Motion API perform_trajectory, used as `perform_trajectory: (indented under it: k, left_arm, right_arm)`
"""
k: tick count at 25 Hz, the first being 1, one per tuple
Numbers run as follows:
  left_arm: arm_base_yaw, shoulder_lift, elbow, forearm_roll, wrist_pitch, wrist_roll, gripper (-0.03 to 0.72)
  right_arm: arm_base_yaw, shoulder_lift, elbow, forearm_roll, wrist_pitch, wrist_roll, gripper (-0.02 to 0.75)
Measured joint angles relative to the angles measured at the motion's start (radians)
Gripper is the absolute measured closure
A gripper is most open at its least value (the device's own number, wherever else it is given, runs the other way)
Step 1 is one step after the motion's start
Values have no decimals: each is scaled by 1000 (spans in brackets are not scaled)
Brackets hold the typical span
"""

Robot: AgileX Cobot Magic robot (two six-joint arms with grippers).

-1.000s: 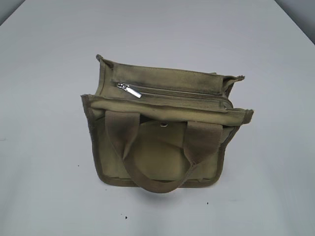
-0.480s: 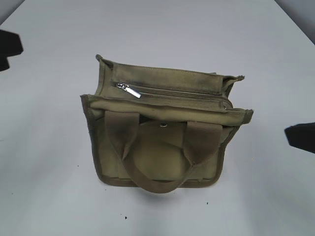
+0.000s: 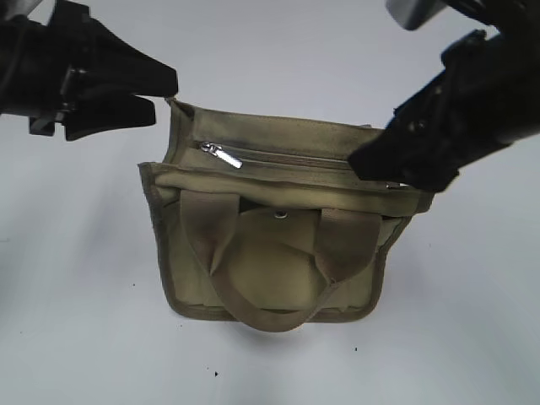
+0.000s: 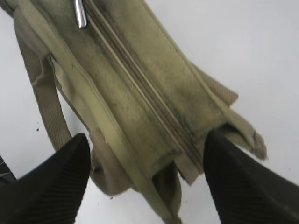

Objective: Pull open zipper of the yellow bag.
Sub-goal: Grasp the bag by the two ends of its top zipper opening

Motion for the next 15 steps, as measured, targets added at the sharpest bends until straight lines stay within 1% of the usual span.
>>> perform_trajectory:
  k: [6,12,15]
  left_arm:
    - [-44,140,-75,-8,0,-3,234]
    - [-78,213,-156,-6,0,-25,234]
    - [-98,236,-187,-1,-1,-42,248]
  right_arm:
    - [47,150,-145,1,-18,-9,155]
    - [49,264,-264,5,-20,-11,158]
    - [49,302,-300,16,-22,-13,189]
